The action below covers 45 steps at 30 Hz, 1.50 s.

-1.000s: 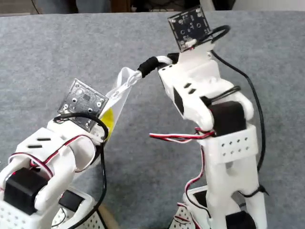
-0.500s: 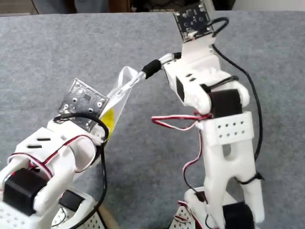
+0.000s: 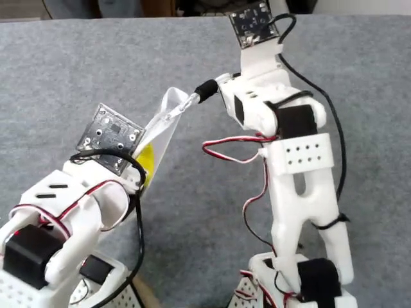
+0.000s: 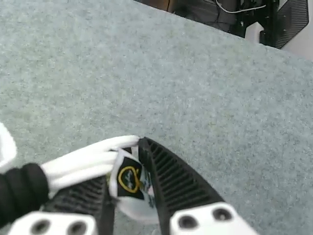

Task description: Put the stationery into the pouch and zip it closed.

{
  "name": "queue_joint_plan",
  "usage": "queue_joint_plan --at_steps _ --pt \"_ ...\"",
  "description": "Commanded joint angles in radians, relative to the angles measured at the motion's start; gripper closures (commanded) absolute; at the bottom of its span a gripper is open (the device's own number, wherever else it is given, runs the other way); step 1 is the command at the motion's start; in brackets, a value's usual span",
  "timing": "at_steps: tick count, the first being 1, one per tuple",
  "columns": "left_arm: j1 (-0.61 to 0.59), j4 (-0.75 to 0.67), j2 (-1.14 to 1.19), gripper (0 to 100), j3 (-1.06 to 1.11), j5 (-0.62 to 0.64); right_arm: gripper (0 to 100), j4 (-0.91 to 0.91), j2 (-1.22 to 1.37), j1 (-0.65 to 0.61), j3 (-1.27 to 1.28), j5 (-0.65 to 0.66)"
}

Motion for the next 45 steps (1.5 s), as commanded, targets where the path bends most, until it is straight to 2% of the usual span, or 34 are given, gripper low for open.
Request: queue_joint_plan --at_steps 1,11,24,38,40,45 --pt "-0.005 0.005 -0.032 97 -0.105 0.014 98.6 -0.063 0.061 0.149 -0.001 0.008" --pt "0.001 0.031 -0.023 97 -0.18 0.012 98.6 -0.16 0.202 0.23 -0.002 0.008" --pt "-0.001 0.032 -0.02 97 -0.16 0.012 98.6 -0.238 0.321 0.331 -0.007 -0.003" --pt "-0.007 0.002 -0.008 97 -0.096 0.014 97.9 -0.198 0.315 0.33 -0.024 -0.005" --pt "-0.008 -0.003 0.02 97 -0.077 0.014 93.2 -0.15 0.303 0.33 -0.038 -0.005" --pt "-0.044 -0.052 0.14 97 -0.07 0.087 72.7 -0.028 0.26 0.33 -0.061 0.005"
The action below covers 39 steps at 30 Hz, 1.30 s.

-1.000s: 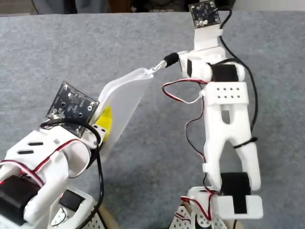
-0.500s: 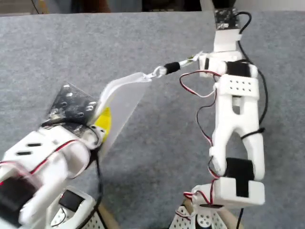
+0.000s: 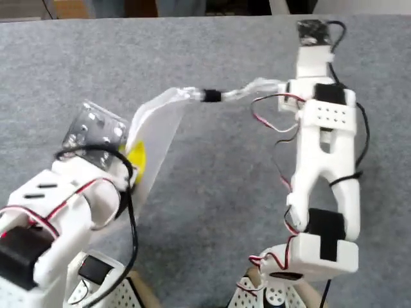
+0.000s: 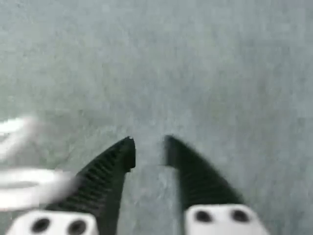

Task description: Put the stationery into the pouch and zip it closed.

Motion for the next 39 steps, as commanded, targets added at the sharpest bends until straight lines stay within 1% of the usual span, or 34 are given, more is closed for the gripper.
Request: queue_joint_plan --at_steps 1,3,6,8,13,17,19,25,29,31,35,36,38,39 --pt "-0.039 -0.084 0.08 96 -0.021 0.054 70.2 0.08 -0.071 0.012 -0.067 0.008" --pt "-0.054 -0.12 0.13 91 -0.021 0.08 68.4 0.121 -0.087 0.012 -0.073 0.009" --pt "-0.059 -0.164 0.192 81 -0.022 0.146 68.4 0.16 -0.113 0.012 -0.076 0.009" --pt "-0.051 -0.196 0.226 77 -0.022 0.166 68.4 0.172 -0.137 0.012 -0.074 0.009" --pt "-0.01 -0.239 0.31 72 -0.024 0.167 68.4 0.219 -0.205 -0.02 -0.071 0.009" --pt "0.042 -0.233 0.347 59 -0.024 0.161 68.4 0.25 -0.242 -0.04 -0.07 0.009" --pt "0.048 -0.232 0.345 55 -0.031 0.161 68.4 0.262 -0.245 -0.037 -0.068 0.008" --pt "0.042 -0.232 0.354 57 -0.081 0.16 68.4 0.308 -0.243 -0.038 -0.068 0.008" --pt "-0.015 -0.23 0.356 60 -0.073 0.16 69.2 0.358 -0.249 -0.04 -0.077 0.0" --pt "-0.064 -0.203 0.356 65 -0.071 0.16 74.9 0.387 -0.249 -0.04 -0.077 0.0" --pt "-0.173 -0.175 0.356 80 -0.025 0.16 96.2 0.425 -0.249 -0.04 -0.079 0.0" --pt "-0.203 -0.176 0.353 83 -0.007 0.16 99.2 0.431 -0.249 -0.04 -0.079 0.0" --pt "-0.254 -0.176 0.348 89 0.031 0.16 95.1 0.46 -0.249 -0.037 -0.079 0.0" --pt "-0.274 -0.176 0.347 92 0.051 0.16 95.0 0.48 -0.251 -0.037 -0.079 0.0"
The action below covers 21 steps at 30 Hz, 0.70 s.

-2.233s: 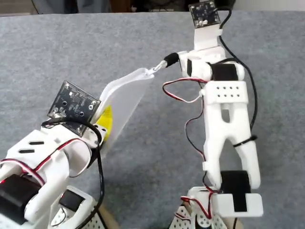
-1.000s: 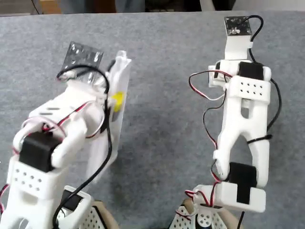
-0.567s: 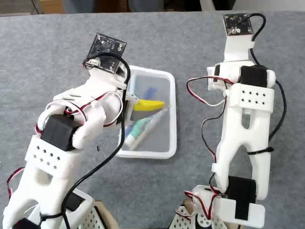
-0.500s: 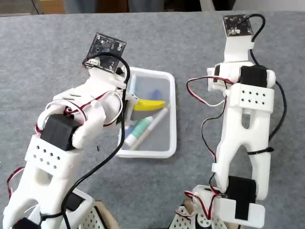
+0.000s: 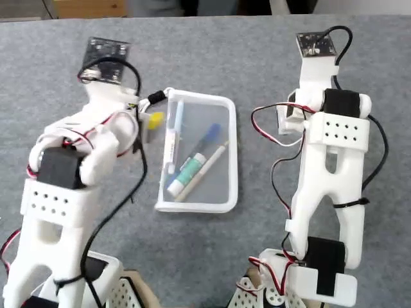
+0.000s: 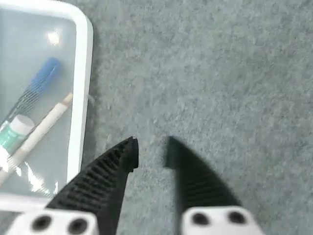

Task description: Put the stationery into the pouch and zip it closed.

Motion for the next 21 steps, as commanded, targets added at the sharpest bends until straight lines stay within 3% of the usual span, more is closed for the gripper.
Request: queue_joint_plan --at_steps 1,12,17,21 --pt "-0.084 0.006 -0.008 95 0.044 0.003 95.0 0.06 -0.044 -0.012 -0.05 -0.002" --pt "-0.139 0.014 -0.011 97 0.242 0.003 98.7 0.175 -0.257 -0.014 0.05 -0.002" --pt "-0.133 0.075 -0.101 97 0.295 0.003 98.7 0.121 -0.473 -0.011 0.252 -0.003" --pt "-0.142 0.008 -0.244 97 0.441 -0.008 98.7 0.009 -0.657 -0.008 0.481 -0.003"
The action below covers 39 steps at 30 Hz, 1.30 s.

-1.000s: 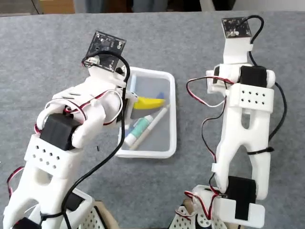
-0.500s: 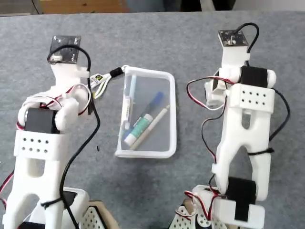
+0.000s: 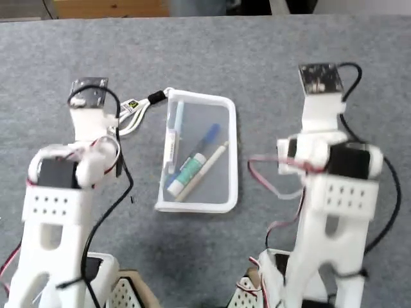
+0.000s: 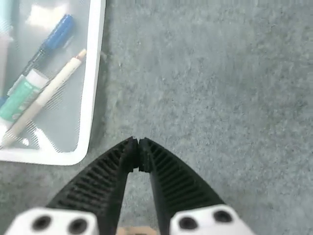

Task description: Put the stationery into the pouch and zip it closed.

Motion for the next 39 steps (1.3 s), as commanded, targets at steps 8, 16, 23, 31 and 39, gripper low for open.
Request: queue_joint_plan --at_steps 8,16,23,31,39 --pt "-0.179 -0.275 -0.322 97 0.487 -0.143 98.6 -0.397 -0.398 0.126 0.601 0.006" --pt "-0.231 -0.295 -0.402 97 0.656 -0.216 98.5 -0.578 -0.515 0.173 0.894 0.008" --pt "-0.209 -0.459 -0.566 97 0.938 -0.304 98.5 -0.713 -0.697 0.178 1.15 0.028" --pt "-0.209 -0.353 -0.859 97 1.058 -0.302 98.5 -0.535 -0.963 0.17 1.273 0.152" --pt "-0.209 -0.138 -0.977 97 1.05 -0.301 98.5 -0.273 -1.141 0.133 1.265 0.071"
